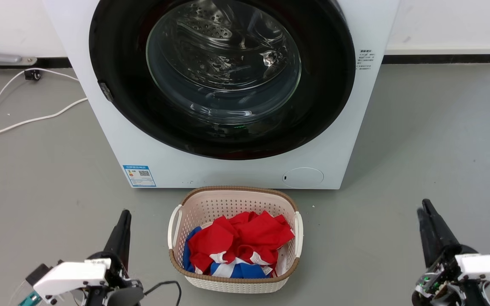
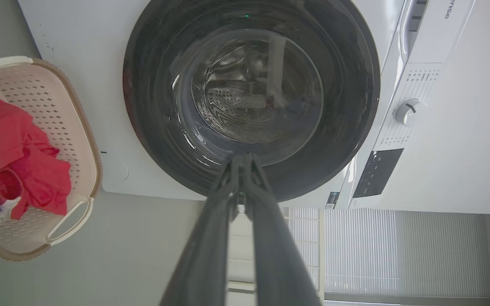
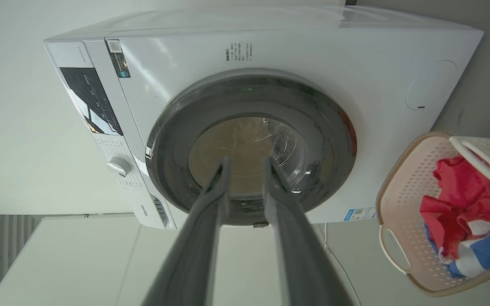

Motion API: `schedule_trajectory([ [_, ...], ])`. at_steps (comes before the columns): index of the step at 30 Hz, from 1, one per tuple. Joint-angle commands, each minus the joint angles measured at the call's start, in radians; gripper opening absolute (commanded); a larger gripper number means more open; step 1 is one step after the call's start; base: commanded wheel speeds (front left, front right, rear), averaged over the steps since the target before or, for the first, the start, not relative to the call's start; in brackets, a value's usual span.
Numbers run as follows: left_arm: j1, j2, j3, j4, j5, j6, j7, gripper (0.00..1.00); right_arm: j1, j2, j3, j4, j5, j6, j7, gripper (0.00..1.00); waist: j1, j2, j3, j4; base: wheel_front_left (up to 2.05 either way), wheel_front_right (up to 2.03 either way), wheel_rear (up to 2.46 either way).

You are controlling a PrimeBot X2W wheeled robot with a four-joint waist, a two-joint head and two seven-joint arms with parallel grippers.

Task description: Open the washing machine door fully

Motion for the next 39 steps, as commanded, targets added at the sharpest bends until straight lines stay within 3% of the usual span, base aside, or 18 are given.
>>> schedule_trajectory([
  [1, -0.003, 0.001, -0.004, -0.007, -0.001, -0.001, -0.004, 1.00, -0.003, -0.001, 0.003, -0.008, -0.002, 0.000, -0.003, 1.00, 0.0000, 0.0000, 0.000, 0.000, 0.00, 0.00, 0.00],
  [14, 0.006, 0.001, -0.068, -0.057, 0.079, -0.001, -0.070, 1.00, 0.022, -0.001, 0.054, -0.045, -0.081, 0.000, -0.070, 1.00, 0.0000, 0.0000, -0.003, 0.001, 0.00, 0.00, 0.00],
  [39, 0.021, 0.015, -0.170, -0.120, 0.730, 0.043, -0.170, 1.00, 0.058, -0.001, 0.085, -0.120, -0.749, 0.001, -0.157, 1.00, 0.0000, 0.0000, -0.011, -0.001, 0.00, 0.00, 0.00],
])
